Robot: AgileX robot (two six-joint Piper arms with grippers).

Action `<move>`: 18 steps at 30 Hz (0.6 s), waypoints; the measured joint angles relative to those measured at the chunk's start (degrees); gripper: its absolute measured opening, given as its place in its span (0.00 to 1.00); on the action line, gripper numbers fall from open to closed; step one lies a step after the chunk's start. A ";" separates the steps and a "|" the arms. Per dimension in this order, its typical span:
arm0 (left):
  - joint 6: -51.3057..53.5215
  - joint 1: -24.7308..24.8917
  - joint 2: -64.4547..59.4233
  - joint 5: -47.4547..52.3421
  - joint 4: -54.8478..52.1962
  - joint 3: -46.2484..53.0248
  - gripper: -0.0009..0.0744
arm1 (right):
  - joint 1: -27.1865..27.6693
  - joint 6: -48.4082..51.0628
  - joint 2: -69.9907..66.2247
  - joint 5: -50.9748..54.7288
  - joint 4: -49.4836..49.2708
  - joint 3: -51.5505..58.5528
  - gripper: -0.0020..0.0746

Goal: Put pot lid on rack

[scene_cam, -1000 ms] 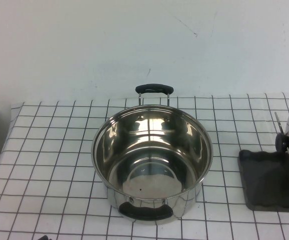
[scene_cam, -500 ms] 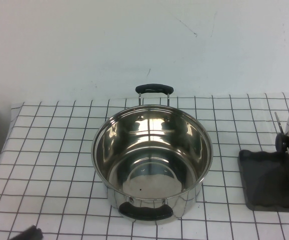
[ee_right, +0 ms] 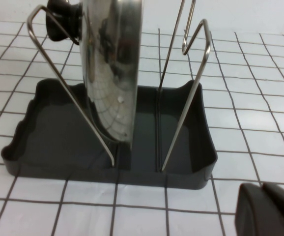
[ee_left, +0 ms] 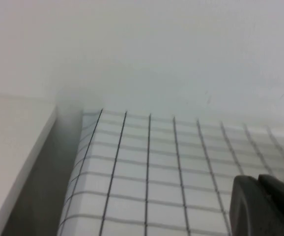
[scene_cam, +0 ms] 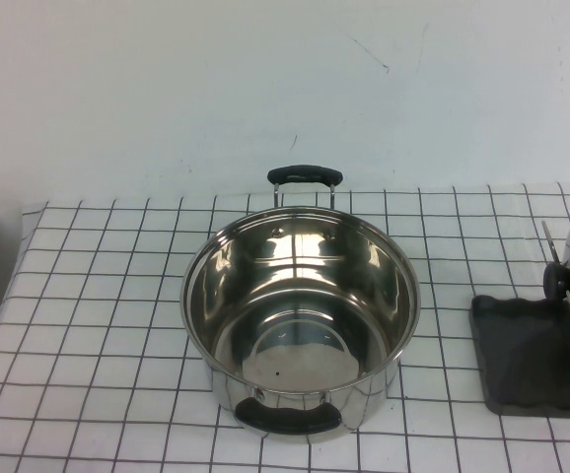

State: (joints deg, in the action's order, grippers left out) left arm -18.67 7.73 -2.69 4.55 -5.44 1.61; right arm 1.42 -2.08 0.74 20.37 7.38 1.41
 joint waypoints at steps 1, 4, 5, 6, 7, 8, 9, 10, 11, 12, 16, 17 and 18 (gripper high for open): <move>3.95 -0.54 1.30 2.52 3.17 0.00 0.01 | 0.00 0.00 0.00 0.00 0.00 0.00 0.02; 10.57 -2.33 3.11 10.59 7.01 0.00 0.01 | 0.00 0.00 0.00 0.00 0.00 0.00 0.02; 11.51 -3.05 3.21 12.30 7.56 0.00 0.01 | 0.00 0.00 0.00 0.00 0.00 0.00 0.02; 12.22 -3.79 3.21 12.90 7.80 0.00 0.01 | 0.00 0.00 0.00 0.00 0.00 0.00 0.02; 12.58 -4.34 3.21 13.19 7.91 0.00 0.01 | 0.00 0.00 0.00 0.00 0.00 0.00 0.02; 12.86 -5.04 3.21 13.29 8.03 0.00 0.01 | 0.00 0.00 0.00 0.00 0.00 0.00 0.02; 13.09 -5.69 3.21 13.41 8.12 0.00 0.01 | 0.00 0.00 0.00 0.00 0.00 0.00 0.02; 13.23 -6.14 3.21 13.41 8.16 -0.10 0.01 | 0.00 0.00 0.00 0.00 0.00 0.00 0.02; 13.54 -6.63 3.21 13.55 8.16 -0.10 0.01 | 0.00 0.00 0.00 0.00 0.00 0.00 0.02; 13.78 -6.90 3.21 13.70 8.26 -0.10 0.01 | 0.00 0.00 0.00 0.00 0.00 0.00 0.02; 14.01 -7.27 3.21 13.80 8.39 -0.10 0.01 | 0.00 0.00 0.00 0.00 -0.10 0.00 0.02; 14.01 -7.27 3.21 13.80 8.81 -0.10 0.01 | 0.00 0.00 0.00 0.00 -0.10 0.00 0.02; 14.01 -7.27 3.21 13.80 9.38 -0.10 0.01 | 0.00 0.00 0.00 0.00 -0.10 0.00 0.02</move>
State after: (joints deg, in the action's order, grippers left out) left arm -4.66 0.46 0.51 18.35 3.94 1.51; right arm 1.42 -2.08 0.74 20.37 7.28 1.41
